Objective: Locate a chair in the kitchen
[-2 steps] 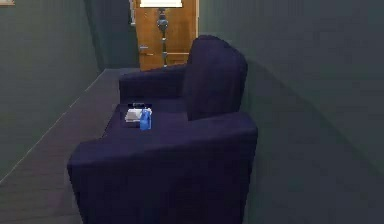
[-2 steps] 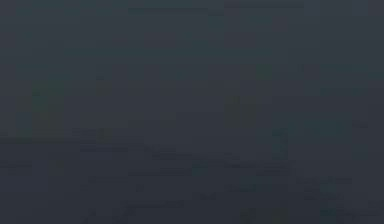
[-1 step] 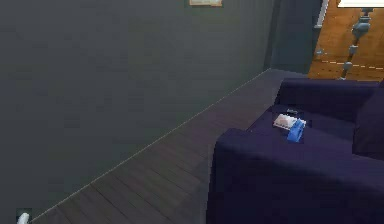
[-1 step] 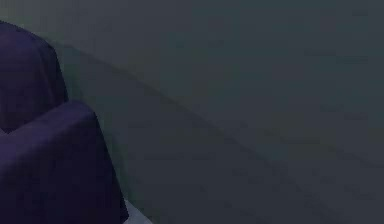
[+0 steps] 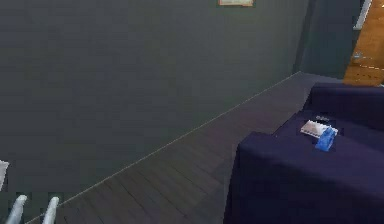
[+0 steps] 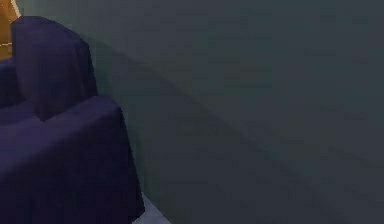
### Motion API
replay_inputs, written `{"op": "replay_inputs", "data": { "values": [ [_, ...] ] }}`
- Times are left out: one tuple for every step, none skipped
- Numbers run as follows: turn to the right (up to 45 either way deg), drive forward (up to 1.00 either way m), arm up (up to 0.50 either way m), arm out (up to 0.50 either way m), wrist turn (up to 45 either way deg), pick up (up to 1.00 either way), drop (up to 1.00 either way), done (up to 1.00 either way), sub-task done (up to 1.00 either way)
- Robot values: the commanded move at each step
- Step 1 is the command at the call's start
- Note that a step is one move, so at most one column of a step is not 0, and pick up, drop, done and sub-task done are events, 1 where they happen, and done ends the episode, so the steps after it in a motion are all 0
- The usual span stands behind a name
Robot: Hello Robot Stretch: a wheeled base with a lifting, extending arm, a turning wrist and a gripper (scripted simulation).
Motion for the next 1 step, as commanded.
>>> {"op": "replay_inputs", "data": {
  "values": [
    [0.0,0.60,0.00,0.00,0.0,0.00,0.00,0.00,0.00]
  ]
}}
